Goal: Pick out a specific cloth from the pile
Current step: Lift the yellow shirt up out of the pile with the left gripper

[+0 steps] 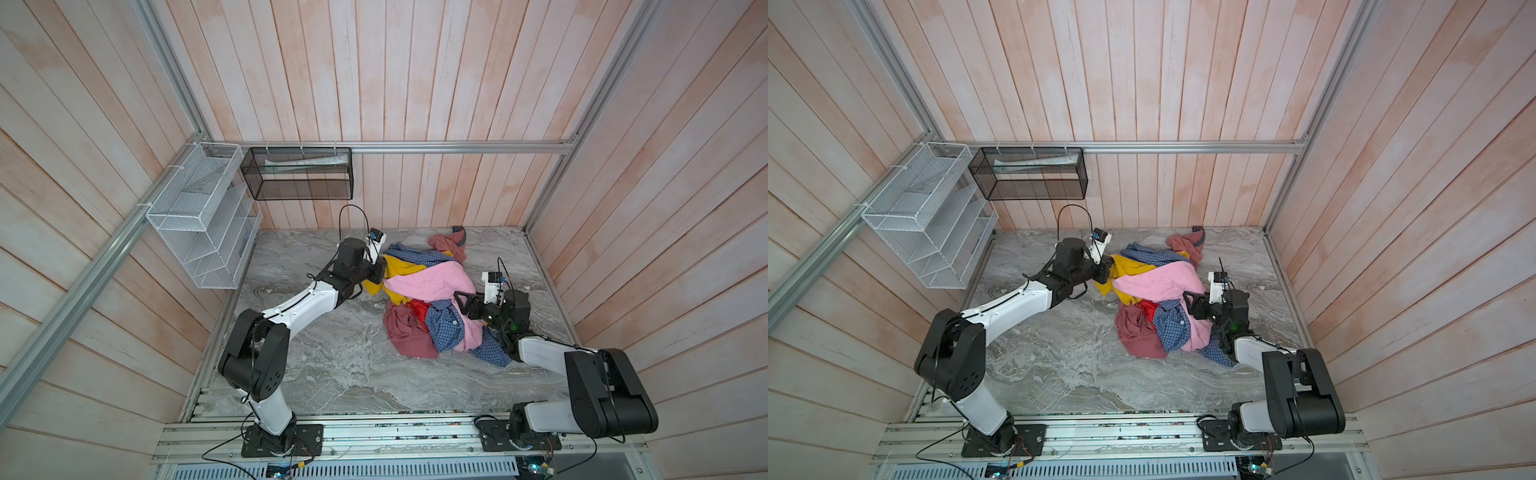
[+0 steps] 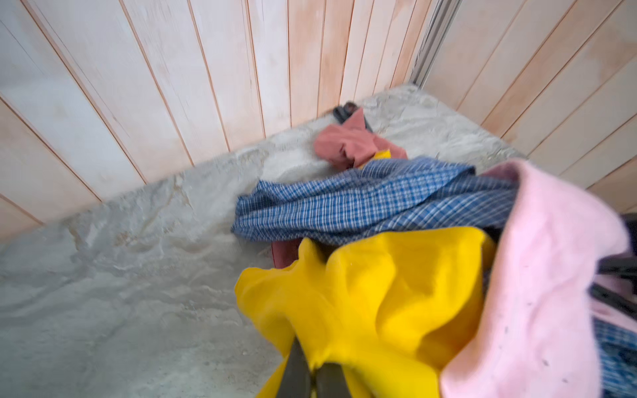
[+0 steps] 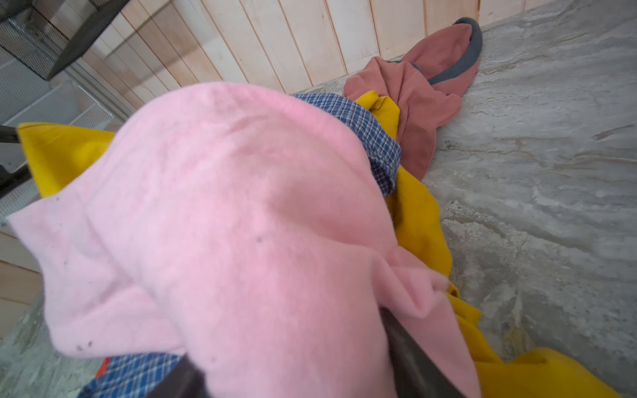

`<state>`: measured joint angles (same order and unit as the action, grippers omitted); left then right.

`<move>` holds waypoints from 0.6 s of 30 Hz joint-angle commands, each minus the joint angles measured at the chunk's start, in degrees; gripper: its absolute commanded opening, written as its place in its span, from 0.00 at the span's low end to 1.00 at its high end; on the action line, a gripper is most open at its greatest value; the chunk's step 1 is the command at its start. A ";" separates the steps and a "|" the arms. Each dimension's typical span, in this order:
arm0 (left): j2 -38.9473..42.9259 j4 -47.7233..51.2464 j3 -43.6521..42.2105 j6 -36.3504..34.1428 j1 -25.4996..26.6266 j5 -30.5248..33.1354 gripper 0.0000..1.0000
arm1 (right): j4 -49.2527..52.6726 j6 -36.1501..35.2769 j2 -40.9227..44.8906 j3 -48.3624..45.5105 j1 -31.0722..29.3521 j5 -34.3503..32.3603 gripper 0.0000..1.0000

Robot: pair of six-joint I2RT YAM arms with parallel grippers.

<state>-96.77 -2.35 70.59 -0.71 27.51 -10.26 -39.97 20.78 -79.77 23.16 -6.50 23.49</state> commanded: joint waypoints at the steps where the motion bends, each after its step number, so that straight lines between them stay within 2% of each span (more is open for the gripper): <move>1: 3.51 1.89 3.87 -0.94 0.13 0.85 0.00 | -2.11 1.94 1.03 -1.64 -0.35 -2.41 0.63; 12: 8.74 4.42 17.57 1.59 0.16 -2.26 0.00 | 2.39 3.01 1.77 -1.69 -0.27 -7.83 0.64; 18: 12.06 3.72 21.96 2.54 0.16 -3.96 0.00 | 2.09 4.01 1.02 -1.77 -0.28 -9.30 0.64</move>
<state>-88.95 5.41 88.51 0.64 27.99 -13.34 -39.88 24.01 -77.78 21.45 -6.61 17.10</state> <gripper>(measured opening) 0.053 0.636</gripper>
